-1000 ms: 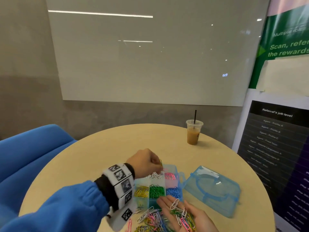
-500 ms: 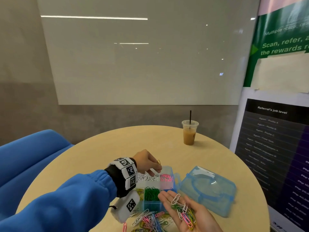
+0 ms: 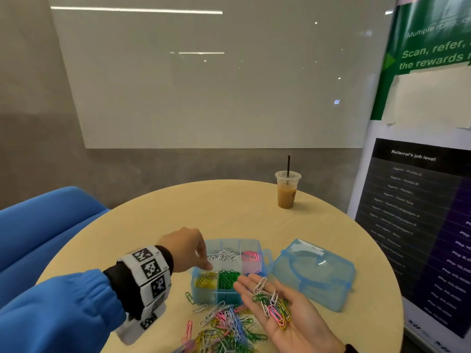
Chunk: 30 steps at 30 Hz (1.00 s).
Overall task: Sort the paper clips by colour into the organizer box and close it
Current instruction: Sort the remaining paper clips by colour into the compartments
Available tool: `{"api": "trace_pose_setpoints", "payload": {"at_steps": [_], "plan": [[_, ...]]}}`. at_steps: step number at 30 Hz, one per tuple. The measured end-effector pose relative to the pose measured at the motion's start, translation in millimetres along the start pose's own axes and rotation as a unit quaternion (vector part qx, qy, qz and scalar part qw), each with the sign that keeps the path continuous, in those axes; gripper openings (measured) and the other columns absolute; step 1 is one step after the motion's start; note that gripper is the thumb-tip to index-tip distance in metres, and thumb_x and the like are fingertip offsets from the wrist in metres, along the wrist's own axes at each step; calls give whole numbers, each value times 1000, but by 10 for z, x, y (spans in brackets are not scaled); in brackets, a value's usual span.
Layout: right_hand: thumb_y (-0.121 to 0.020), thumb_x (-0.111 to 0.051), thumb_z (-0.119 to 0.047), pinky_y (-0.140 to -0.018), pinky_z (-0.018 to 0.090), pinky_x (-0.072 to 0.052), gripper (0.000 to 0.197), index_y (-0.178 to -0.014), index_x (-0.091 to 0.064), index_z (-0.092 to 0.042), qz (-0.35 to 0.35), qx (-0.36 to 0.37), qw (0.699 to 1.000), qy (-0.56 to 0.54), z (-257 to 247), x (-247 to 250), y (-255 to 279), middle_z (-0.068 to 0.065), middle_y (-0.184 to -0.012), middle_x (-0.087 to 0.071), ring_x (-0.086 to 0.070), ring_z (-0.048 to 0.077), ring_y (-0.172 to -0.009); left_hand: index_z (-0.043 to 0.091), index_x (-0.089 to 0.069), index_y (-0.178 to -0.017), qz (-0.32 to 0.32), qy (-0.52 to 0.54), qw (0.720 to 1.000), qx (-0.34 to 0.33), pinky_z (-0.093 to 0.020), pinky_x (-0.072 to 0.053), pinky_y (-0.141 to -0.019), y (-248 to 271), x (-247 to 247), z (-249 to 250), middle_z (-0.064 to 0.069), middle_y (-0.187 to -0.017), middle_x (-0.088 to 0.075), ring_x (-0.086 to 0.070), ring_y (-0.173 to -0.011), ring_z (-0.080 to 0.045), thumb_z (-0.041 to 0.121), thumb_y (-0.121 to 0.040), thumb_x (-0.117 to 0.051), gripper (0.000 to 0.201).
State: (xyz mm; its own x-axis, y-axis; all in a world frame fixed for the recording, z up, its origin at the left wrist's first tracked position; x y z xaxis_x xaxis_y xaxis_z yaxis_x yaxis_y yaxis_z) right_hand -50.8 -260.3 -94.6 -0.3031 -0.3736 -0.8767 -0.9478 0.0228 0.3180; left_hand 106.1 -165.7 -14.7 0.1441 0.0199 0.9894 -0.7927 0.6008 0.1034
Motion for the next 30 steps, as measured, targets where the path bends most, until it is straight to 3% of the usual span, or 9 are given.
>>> {"api": "trace_pose_setpoints", "payload": {"at_steps": [3, 6, 8, 11, 15, 23, 25, 28, 30], "plan": [[-104, -33, -20, -73, 57, -52, 47, -118, -53, 20, 13, 6, 1000, 21, 28, 15, -6, 38, -116, -60, -66, 51, -91, 32, -70, -90, 83, 75, 990, -81, -25, -47, -66, 239, 138, 315, 17, -102, -64, -59, -77, -5, 60, -83, -61, 31], [-105, -31, -21, -93, 54, -51, 52, -109, -61, 22, 10, 6, 1000, 21, 75, -6, -3, 37, -114, -62, -59, 49, -111, 35, -69, -99, 49, 155, 973, -164, -24, -51, -74, 451, 61, 672, 21, -100, -59, -58, -80, -2, 55, -87, -61, 25], [-105, -31, -21, -99, 52, -46, 54, -97, -68, 18, -7, 0, 1000, 26, 110, -69, 18, 33, -110, -65, -61, 45, -105, 33, -69, -102, 29, 185, 966, -176, -21, -49, -71, 505, -15, 789, 20, -97, -60, -57, -77, -1, 55, -84, -64, 29], [-104, -33, -21, -76, 55, -54, 57, -86, -70, 18, -23, 0, 999, 23, 127, -110, 13, 31, -95, -68, -70, 42, -74, 30, -71, -98, 38, 175, 967, -179, -20, -48, -71, 501, -70, 855, 18, -94, -62, -53, -72, 4, 52, -81, -70, 28], [-104, -33, -20, -63, 60, -53, 57, -87, -69, 21, -24, 2, 1000, 14, 127, -104, 1, 32, -99, -68, -70, 43, -70, 28, -74, -93, 26, 211, 959, -185, -23, -50, -69, 468, -119, 879, 14, -88, -67, -55, -69, 1, 39, -80, -77, 17], [-104, -34, -21, -101, 54, -40, 51, -99, -66, 19, 2, 10, 1000, 17, 112, -82, 13, 35, -112, -64, -67, 47, -94, 25, -68, -82, 12, 310, 935, -172, -28, -57, -68, 426, -63, 853, 0, -86, -71, -67, -69, -12, 30, -86, -72, 8], [-104, -35, -21, -98, 53, -44, 50, -98, -69, 15, 9, 12, 1000, 24, 125, -79, 16, 33, -109, -66, -68, 44, -91, 19, -66, -86, -2, 325, 931, -164, -36, -60, -72, 426, -70, 871, -3, -87, -73, -72, -75, -18, 26, -89, -69, 9], [-104, -36, -21, -80, 52, -54, 46, -105, -68, 12, 26, 19, 999, 36, 130, -54, 20, 30, -97, -69, -71, 40, -71, 17, -64, -84, -15, 304, 937, -173, -30, -59, -70, 457, -96, 964, -4, -85, -73, -70, -68, -13, 24, -88, -70, 10], [-104, -36, -21, -70, 55, -53, 45, -105, -63, 14, 37, 13, 999, 33, 137, -22, 17, 31, -92, -68, -69, 40, -73, 21, -67, -81, 0, 254, 950, -183, -28, -56, -70, 455, -90, 1014, 0, -83, -72, -64, -65, -7, 31, -84, -74, 13]]}}
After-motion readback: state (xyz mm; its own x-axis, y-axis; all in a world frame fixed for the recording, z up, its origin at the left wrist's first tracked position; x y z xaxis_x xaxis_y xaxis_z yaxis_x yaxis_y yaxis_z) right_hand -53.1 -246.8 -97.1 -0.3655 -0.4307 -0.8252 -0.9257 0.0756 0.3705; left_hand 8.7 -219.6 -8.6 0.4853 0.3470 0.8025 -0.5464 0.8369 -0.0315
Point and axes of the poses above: each hand's wrist, its own y-axis away from the middle knuckle, its own x-axis out of the back of the hand, z = x × y, the point moved 10 cm from there along -y, towards the middle knuckle
